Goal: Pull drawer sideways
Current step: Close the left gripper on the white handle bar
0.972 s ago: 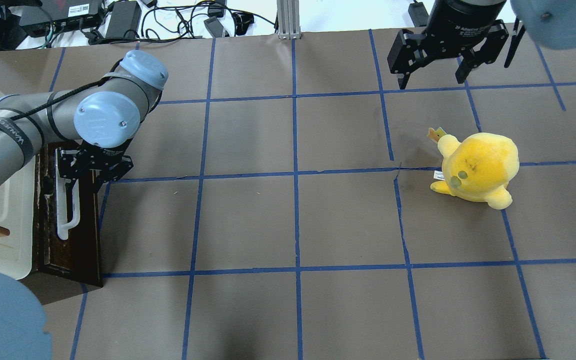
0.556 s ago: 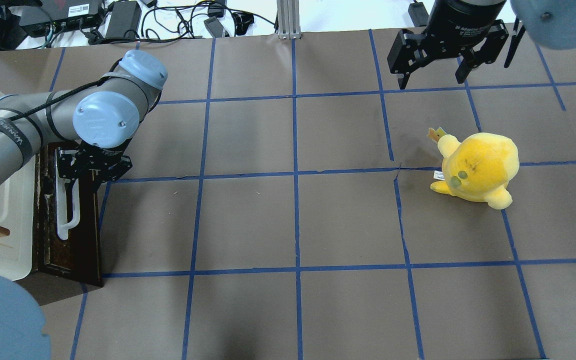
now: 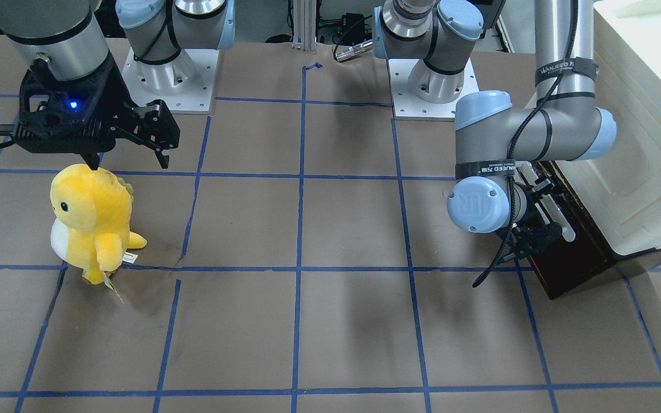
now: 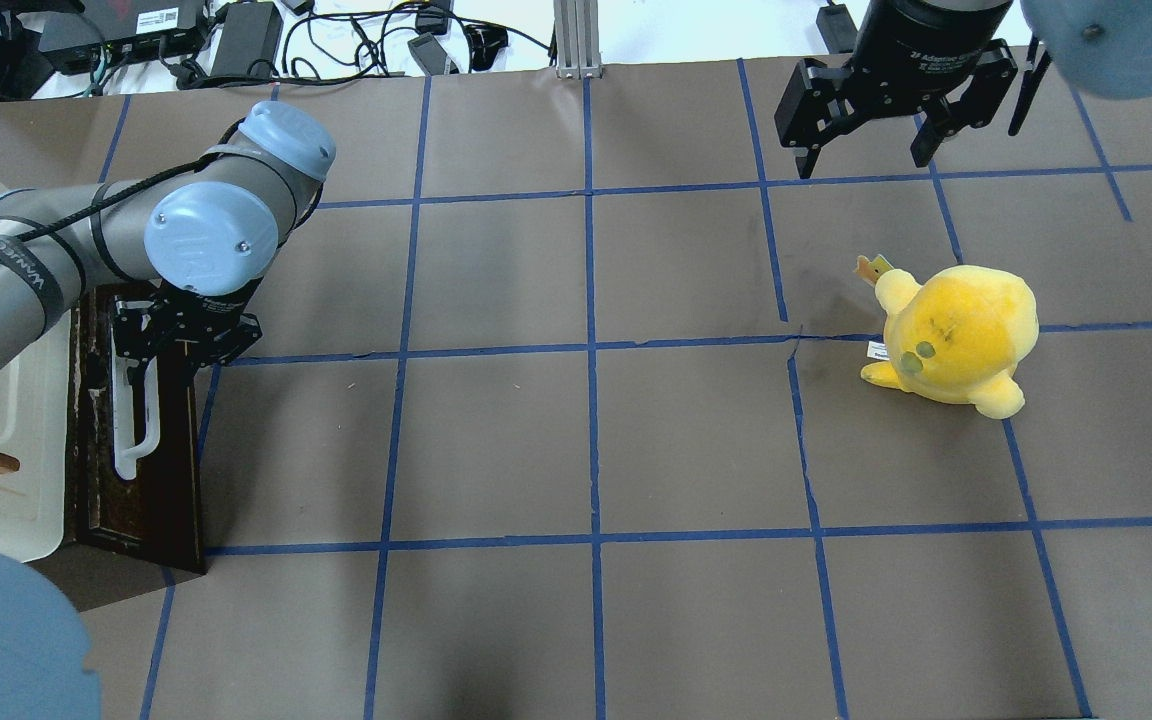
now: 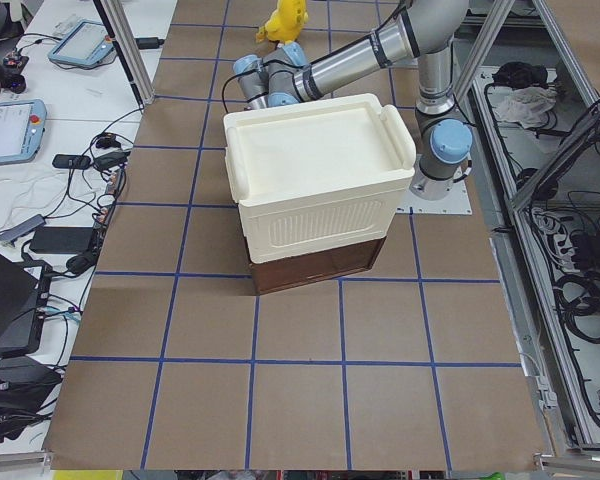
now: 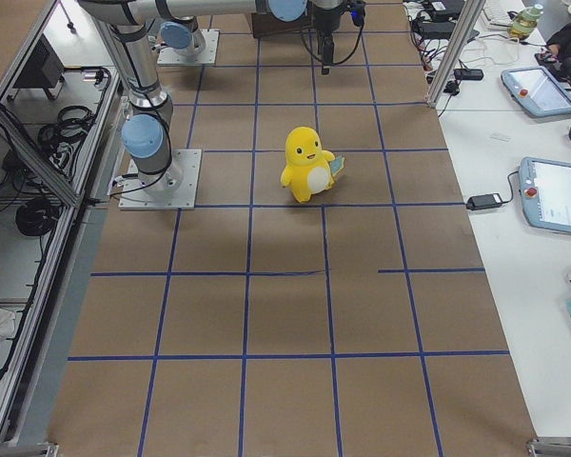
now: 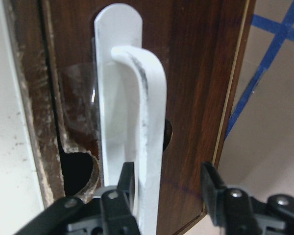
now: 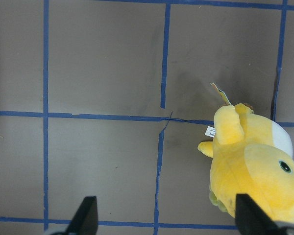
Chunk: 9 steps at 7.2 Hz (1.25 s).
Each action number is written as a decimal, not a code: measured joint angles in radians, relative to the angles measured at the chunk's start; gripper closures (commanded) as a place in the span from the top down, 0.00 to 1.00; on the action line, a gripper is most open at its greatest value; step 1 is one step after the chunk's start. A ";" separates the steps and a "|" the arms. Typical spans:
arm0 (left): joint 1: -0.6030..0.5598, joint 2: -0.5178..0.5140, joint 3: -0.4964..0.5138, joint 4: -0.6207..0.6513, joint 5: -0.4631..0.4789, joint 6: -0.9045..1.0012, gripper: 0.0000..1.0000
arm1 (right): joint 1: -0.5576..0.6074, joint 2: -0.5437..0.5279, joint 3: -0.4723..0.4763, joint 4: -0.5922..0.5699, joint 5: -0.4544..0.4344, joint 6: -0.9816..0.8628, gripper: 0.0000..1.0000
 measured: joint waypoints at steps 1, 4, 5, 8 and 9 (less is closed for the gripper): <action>0.001 -0.001 0.000 -0.001 0.001 0.000 0.51 | 0.000 0.000 0.000 0.000 0.000 0.000 1.00; 0.002 -0.002 -0.001 -0.001 0.002 0.003 0.39 | 0.000 0.001 0.000 0.000 -0.001 0.000 1.00; 0.003 -0.002 -0.001 -0.001 0.002 0.003 0.37 | 0.000 0.000 0.000 0.000 -0.001 -0.001 1.00; 0.003 0.000 0.000 -0.002 0.003 0.002 0.20 | 0.000 0.000 0.000 0.000 0.000 -0.001 1.00; 0.003 0.004 0.001 -0.005 0.002 0.001 0.14 | 0.000 0.000 0.000 0.000 0.000 0.000 1.00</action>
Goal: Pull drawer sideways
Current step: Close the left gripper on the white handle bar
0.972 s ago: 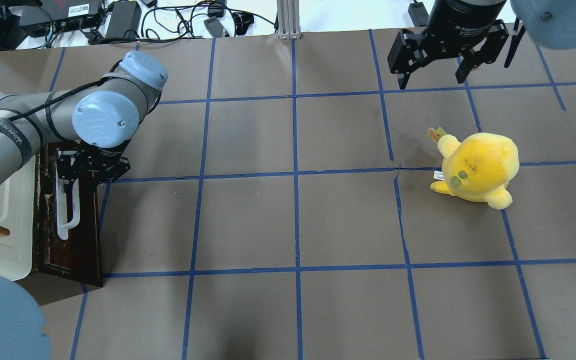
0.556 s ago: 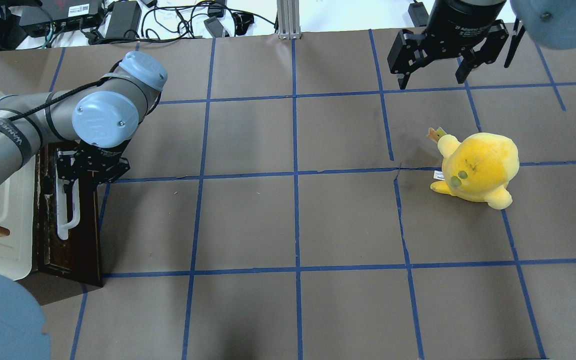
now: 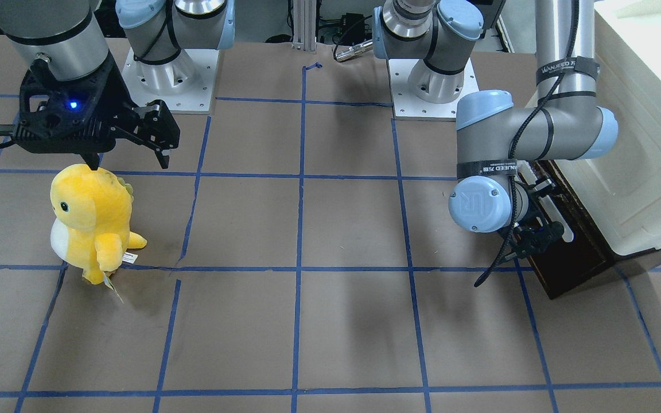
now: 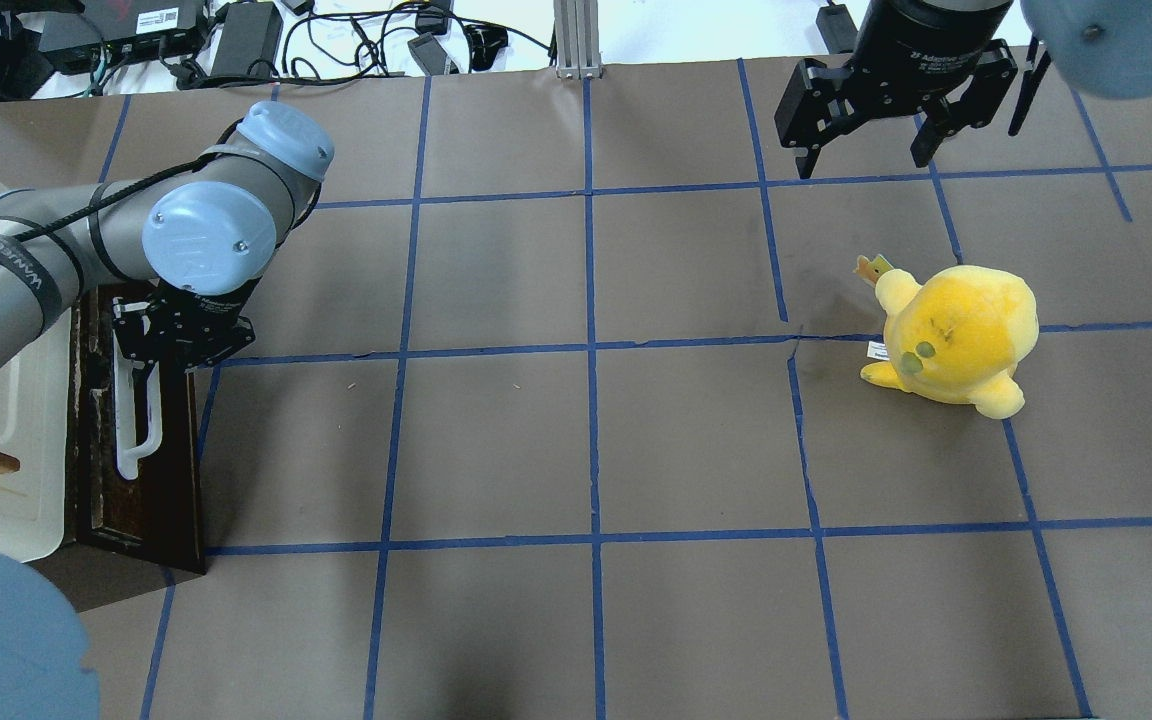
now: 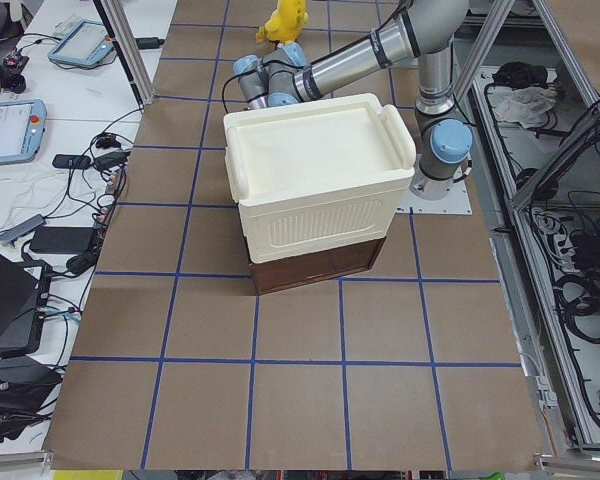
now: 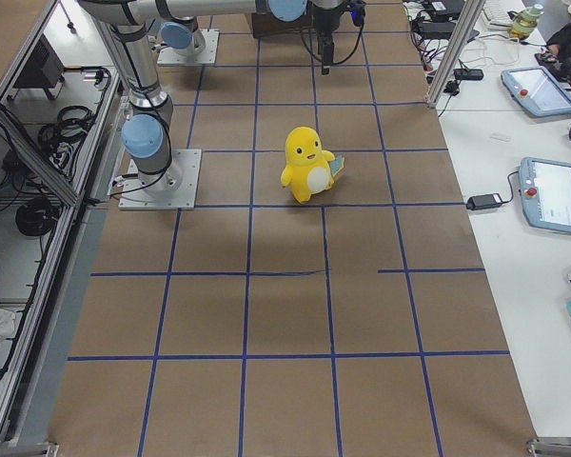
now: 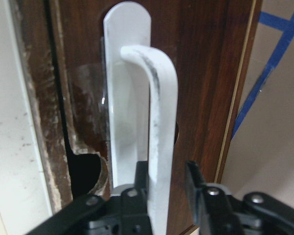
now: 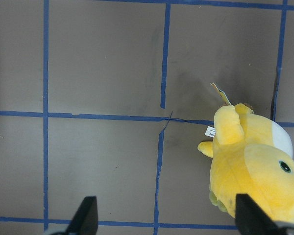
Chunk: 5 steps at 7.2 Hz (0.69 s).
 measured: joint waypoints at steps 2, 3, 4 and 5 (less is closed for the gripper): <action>0.000 0.002 0.002 -0.005 0.000 0.000 0.05 | 0.000 0.000 0.000 0.000 -0.001 0.000 1.00; 0.000 0.003 0.006 -0.011 0.000 0.000 0.02 | 0.000 0.000 0.000 0.000 -0.001 0.000 1.00; 0.000 0.002 0.011 -0.018 0.000 0.000 0.02 | 0.000 0.000 0.000 0.000 -0.001 0.000 1.00; 0.000 0.001 0.013 -0.022 0.000 0.001 0.02 | 0.000 0.000 0.000 0.000 -0.001 0.000 1.00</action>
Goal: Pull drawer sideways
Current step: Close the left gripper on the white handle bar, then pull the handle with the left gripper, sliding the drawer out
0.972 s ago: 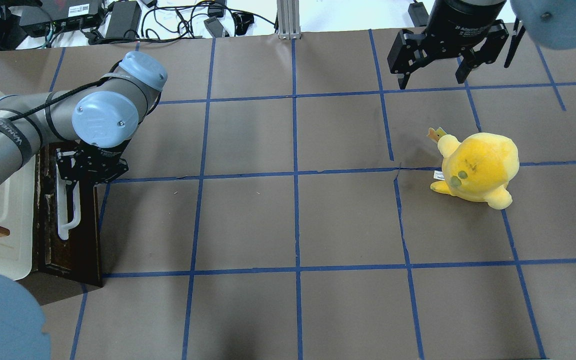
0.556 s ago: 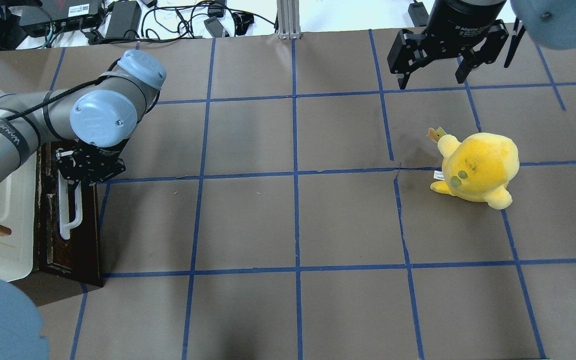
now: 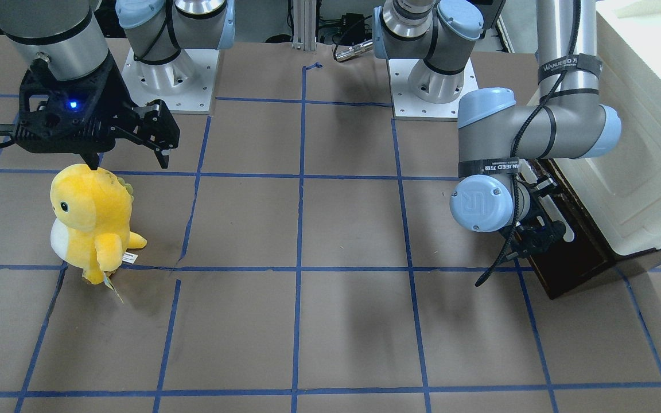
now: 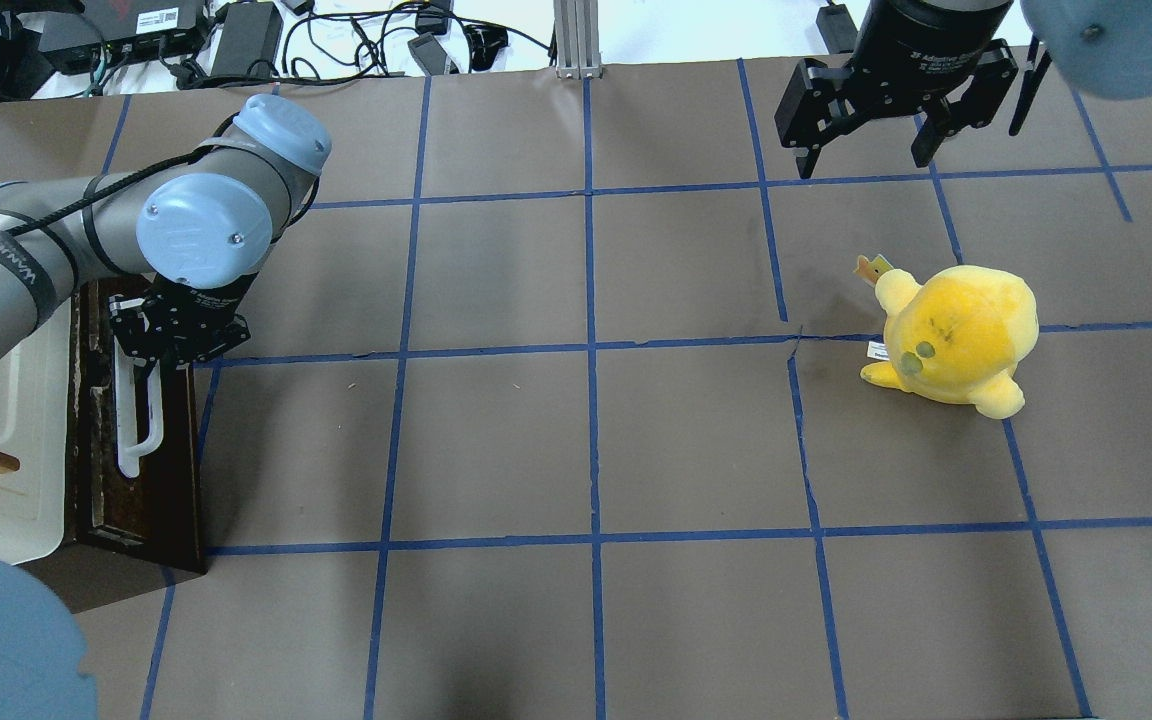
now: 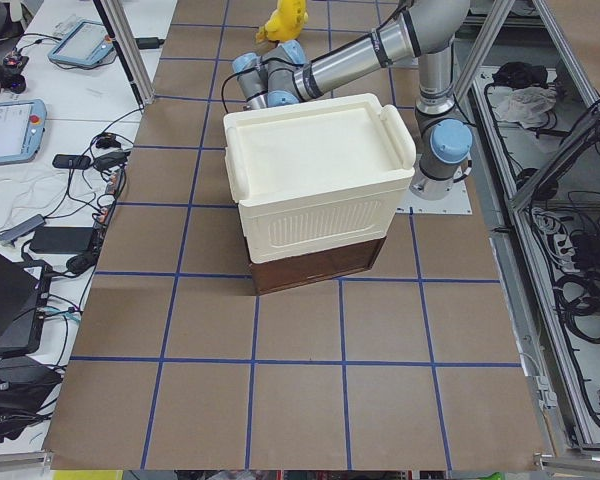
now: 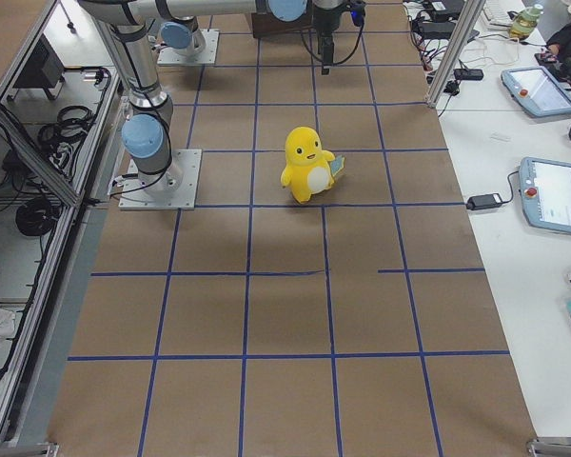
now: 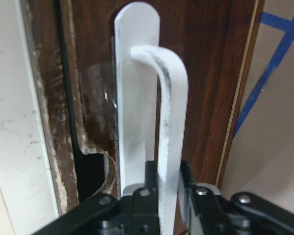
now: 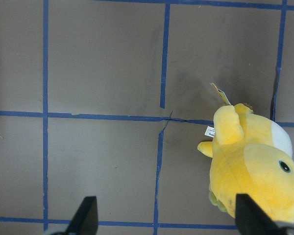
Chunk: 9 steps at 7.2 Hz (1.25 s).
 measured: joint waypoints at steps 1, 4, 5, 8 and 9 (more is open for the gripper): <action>-0.001 -0.003 0.001 -0.002 0.000 0.000 0.02 | 0.000 0.000 0.000 0.000 0.000 0.000 1.00; -0.005 -0.018 0.006 -0.004 0.000 -0.004 0.02 | 0.000 0.000 0.000 0.000 0.000 0.000 1.00; -0.005 -0.020 0.009 -0.004 0.000 -0.004 0.02 | 0.000 0.000 0.000 0.000 0.001 0.000 1.00; -0.007 -0.023 0.013 -0.007 0.000 -0.005 0.02 | 0.000 0.000 0.000 0.000 0.001 0.000 1.00; -0.008 -0.024 0.018 -0.011 0.000 -0.008 0.02 | 0.000 0.000 0.000 0.000 0.000 0.000 1.00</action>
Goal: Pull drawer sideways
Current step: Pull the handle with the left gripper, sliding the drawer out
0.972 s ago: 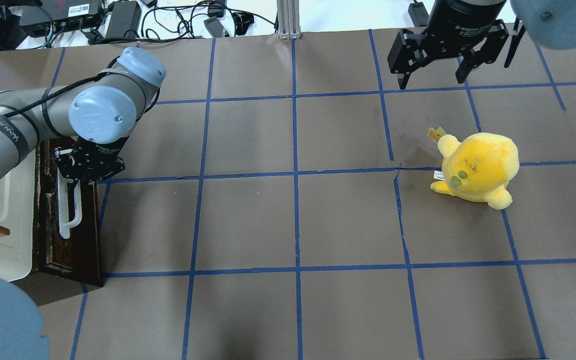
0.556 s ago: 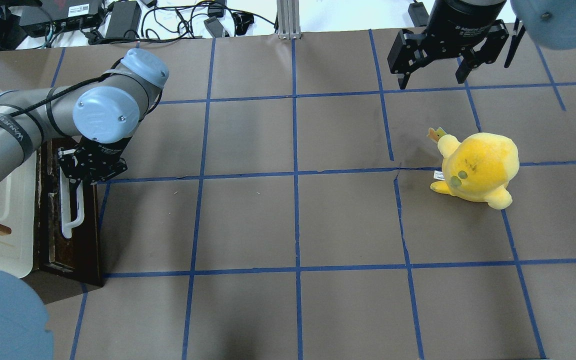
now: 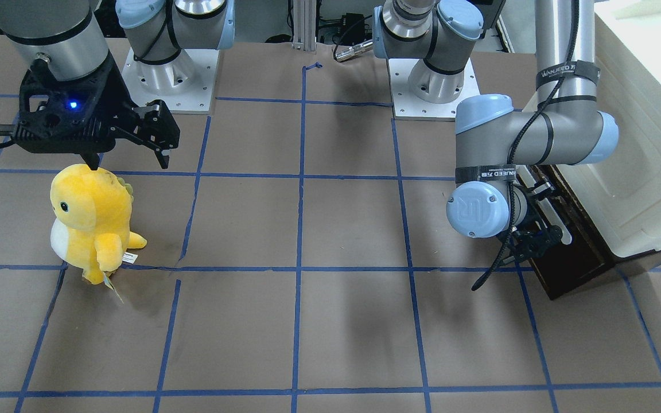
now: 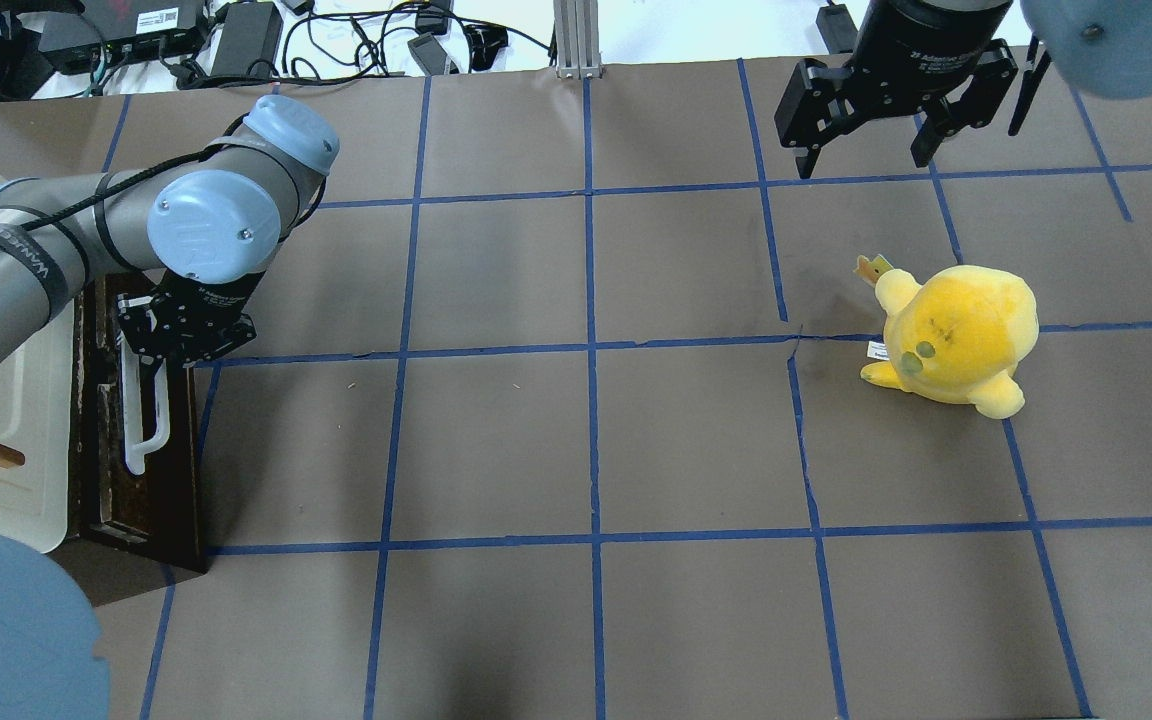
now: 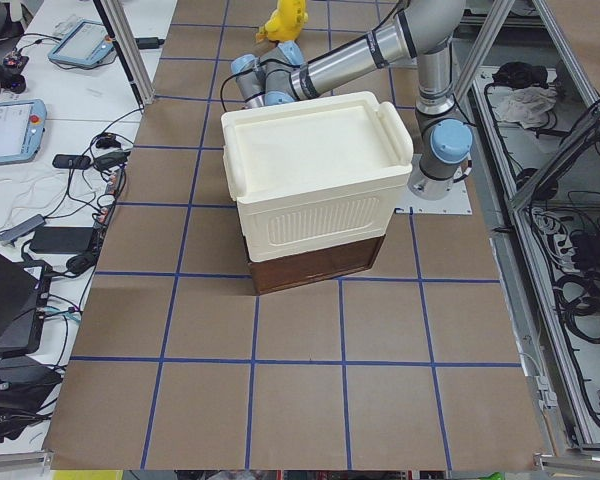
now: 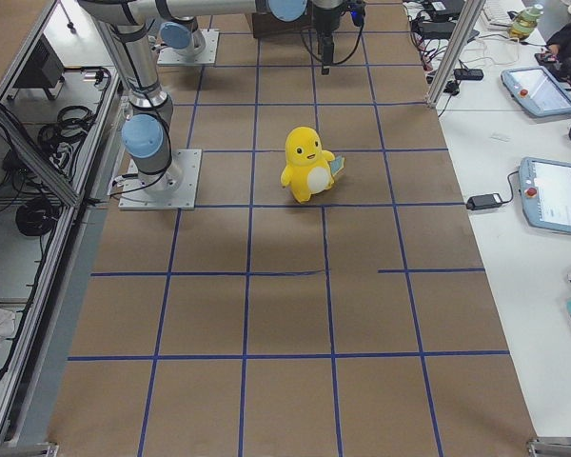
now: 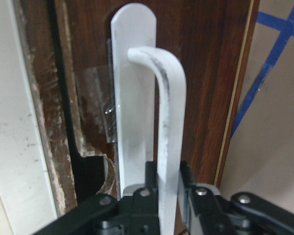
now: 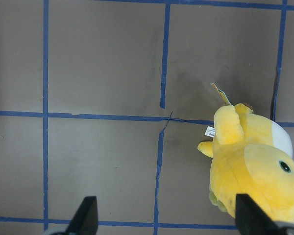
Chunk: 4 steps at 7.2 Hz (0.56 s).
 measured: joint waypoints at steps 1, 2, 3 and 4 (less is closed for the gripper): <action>-0.001 -0.001 0.007 -0.007 0.000 -0.003 0.02 | 0.000 0.000 0.000 0.000 0.000 0.000 1.00; -0.001 -0.001 0.010 -0.012 0.000 -0.006 0.02 | 0.000 0.000 0.000 0.000 0.000 0.000 1.00; -0.002 -0.002 0.012 -0.016 -0.001 -0.011 0.02 | 0.000 0.000 0.000 0.000 0.000 0.000 1.00; -0.005 -0.003 0.012 -0.020 -0.001 -0.020 0.02 | 0.000 0.000 0.000 0.000 0.000 0.000 1.00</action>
